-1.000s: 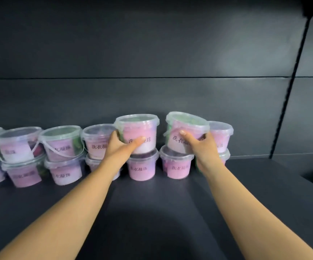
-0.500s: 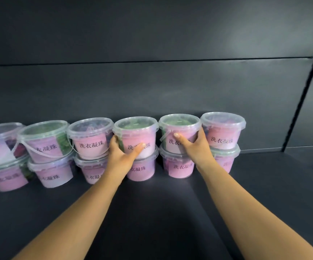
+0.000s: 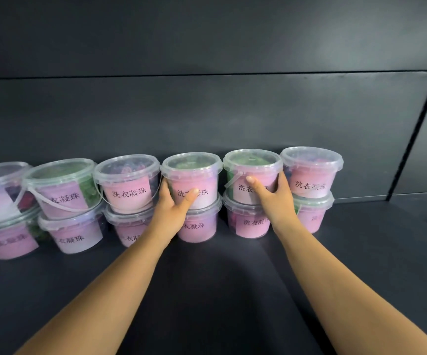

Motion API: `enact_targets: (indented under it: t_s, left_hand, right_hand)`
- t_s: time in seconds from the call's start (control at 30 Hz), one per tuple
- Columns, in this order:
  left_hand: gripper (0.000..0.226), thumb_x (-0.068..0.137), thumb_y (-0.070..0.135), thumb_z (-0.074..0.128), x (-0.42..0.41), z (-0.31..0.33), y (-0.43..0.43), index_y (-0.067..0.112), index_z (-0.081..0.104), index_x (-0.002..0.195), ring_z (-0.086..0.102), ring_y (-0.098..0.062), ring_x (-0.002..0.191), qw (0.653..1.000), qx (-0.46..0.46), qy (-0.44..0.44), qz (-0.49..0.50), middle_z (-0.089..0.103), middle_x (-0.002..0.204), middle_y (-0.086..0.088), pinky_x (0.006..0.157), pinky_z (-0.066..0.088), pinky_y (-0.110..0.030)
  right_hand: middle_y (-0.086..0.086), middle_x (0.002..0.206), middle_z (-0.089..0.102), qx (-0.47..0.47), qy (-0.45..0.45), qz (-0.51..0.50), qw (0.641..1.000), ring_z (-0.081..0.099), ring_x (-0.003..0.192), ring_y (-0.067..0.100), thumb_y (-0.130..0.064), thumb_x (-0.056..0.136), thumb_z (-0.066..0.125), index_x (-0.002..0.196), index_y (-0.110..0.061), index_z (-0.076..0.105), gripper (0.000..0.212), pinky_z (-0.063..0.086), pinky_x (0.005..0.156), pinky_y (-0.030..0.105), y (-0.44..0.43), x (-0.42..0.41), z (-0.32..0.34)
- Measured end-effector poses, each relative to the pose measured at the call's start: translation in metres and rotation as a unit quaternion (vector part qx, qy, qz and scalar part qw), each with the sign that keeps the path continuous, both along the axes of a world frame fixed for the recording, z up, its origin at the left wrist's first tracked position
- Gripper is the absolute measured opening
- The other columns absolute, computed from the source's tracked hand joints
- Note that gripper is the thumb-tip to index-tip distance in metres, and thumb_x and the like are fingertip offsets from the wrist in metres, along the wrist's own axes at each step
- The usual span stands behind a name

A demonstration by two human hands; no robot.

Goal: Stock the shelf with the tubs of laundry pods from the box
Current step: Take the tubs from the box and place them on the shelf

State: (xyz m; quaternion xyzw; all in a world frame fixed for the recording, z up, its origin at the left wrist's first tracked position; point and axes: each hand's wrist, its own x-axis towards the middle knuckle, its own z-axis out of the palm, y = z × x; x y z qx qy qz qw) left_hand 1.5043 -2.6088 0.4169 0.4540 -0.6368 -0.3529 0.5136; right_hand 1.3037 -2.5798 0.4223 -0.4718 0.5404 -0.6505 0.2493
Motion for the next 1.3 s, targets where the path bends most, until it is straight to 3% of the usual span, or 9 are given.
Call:
enact_targets:
  t_s: [0.2, 0.33, 0.47, 0.7, 0.8, 0.9, 1.0, 1.2, 1.3]
  left_hand:
    - [0.08, 0.084, 0.031, 0.06, -0.002, -0.005, -0.004, 0.012, 0.011, 0.144, 0.031, -0.015, 0.136, 1.0, 0.012, 0.008, 0.014, 0.03, 0.149, -0.004, 0.114, 0.025, -0.039]
    - [0.073, 0.086, 0.03, 0.059, -0.004, -0.005, 0.0, 0.011, 0.02, 0.145, 0.026, -0.017, 0.138, 0.998, -0.038, -0.02, 0.05, 0.028, 0.15, -0.006, 0.114, 0.02, -0.032]
    - [0.077, 0.089, 0.033, 0.055, -0.01, -0.006, 0.009, 0.009, 0.011, 0.147, 0.012, -0.019, 0.143, 0.994, -0.045, -0.044, 0.085, 0.013, 0.154, -0.011, 0.111, 0.009, -0.022]
    - [0.071, 0.092, 0.029, 0.05, -0.008, -0.011, 0.041, 0.006, 0.01, 0.146, 0.011, -0.021, 0.143, 0.997, -0.019, -0.038, 0.063, 0.011, 0.155, -0.01, 0.117, 0.01, -0.031]
    - [0.058, 0.092, 0.025, 0.05, -0.003, -0.002, 0.075, 0.011, 0.024, 0.143, 0.035, -0.018, 0.132, 0.998, -0.044, -0.01, 0.035, 0.036, 0.144, -0.007, 0.111, 0.026, -0.034]
    - [0.031, 0.093, 0.02, 0.049, -0.008, 0.016, 0.125, 0.017, 0.05, 0.124, 0.057, 0.002, 0.094, 0.998, -0.033, 0.034, -0.049, 0.062, 0.105, 0.004, 0.093, 0.041, -0.019]
    - [0.011, 0.084, 0.029, 0.053, -0.033, 0.022, 0.187, 0.026, 0.062, 0.09, 0.062, 0.005, 0.073, 0.985, -0.056, 0.022, -0.164, 0.068, 0.074, 0.01, 0.083, 0.049, -0.014]
    - [0.014, 0.072, 0.05, 0.048, -0.127, -0.006, 0.32, 0.042, 0.06, 0.075, 0.06, 0.011, 0.078, 0.946, -0.083, -0.072, -0.305, 0.067, 0.079, 0.026, 0.071, 0.042, -0.003]
    - [0.014, 0.077, 0.047, 0.047, -0.186, -0.044, 0.389, 0.038, 0.058, 0.08, 0.057, 0.011, 0.082, 0.91, -0.06, -0.148, -0.382, 0.067, 0.085, 0.019, 0.067, 0.037, 0.0]
  right_hand:
    - [-0.007, 0.112, 0.052, -0.016, -0.007, -0.042, 0.999, 0.052, 0.105, 0.011, -0.028, 0.068, 0.08, 0.11, -0.024, 0.041, 0.058, 0.043, 0.096, 0.029, -0.001, 0.003, 0.004]
    - [-0.004, 0.12, 0.05, -0.016, 0.041, -0.078, 0.996, 0.048, 0.111, 0.011, -0.033, 0.07, 0.078, 0.121, -0.017, 0.043, 0.064, 0.038, 0.1, 0.028, 0.0, 0.008, -0.001]
    - [-0.001, 0.13, 0.05, 0.014, 0.1, -0.105, 0.989, 0.046, 0.119, 0.014, -0.037, 0.073, 0.074, 0.133, -0.016, 0.039, 0.073, 0.037, 0.103, 0.03, 0.005, 0.016, -0.007]
    - [0.004, 0.117, 0.055, 0.059, 0.171, -0.15, 0.972, 0.049, 0.112, 0.02, -0.023, 0.082, 0.067, 0.12, -0.008, 0.051, 0.044, 0.041, 0.095, 0.032, 0.046, 0.019, -0.003]
    - [-0.006, 0.099, 0.058, 0.081, 0.18, -0.129, 0.972, 0.052, 0.095, 0.009, -0.023, 0.087, 0.062, 0.111, -0.011, 0.061, 0.027, 0.039, 0.083, 0.021, 0.094, 0.014, 0.002]
    - [-0.016, 0.08, 0.062, 0.06, 0.202, -0.102, 0.972, 0.056, 0.079, 0.0, -0.019, 0.085, 0.063, 0.088, -0.021, 0.067, 0.005, 0.04, 0.076, 0.014, 0.157, -0.001, 0.007]
    - [-0.021, 0.077, 0.062, 0.059, 0.26, -0.083, 0.96, 0.058, 0.073, -0.008, -0.017, 0.083, 0.066, 0.083, -0.023, 0.065, 0.006, 0.042, 0.071, 0.004, 0.243, -0.027, 0.005]
    - [-0.02, 0.081, 0.058, 0.16, 0.368, -0.132, 0.906, 0.053, 0.081, -0.018, -0.025, 0.082, 0.066, 0.094, -0.019, 0.069, 0.014, 0.039, 0.077, 0.001, 0.431, -0.106, -0.029]
    - [-0.008, 0.079, 0.065, 0.213, 0.34, -0.203, 0.893, 0.059, 0.078, 0.001, -0.021, 0.082, 0.068, 0.09, -0.011, 0.072, 0.014, 0.047, 0.074, 0.017, 0.522, -0.146, -0.06]
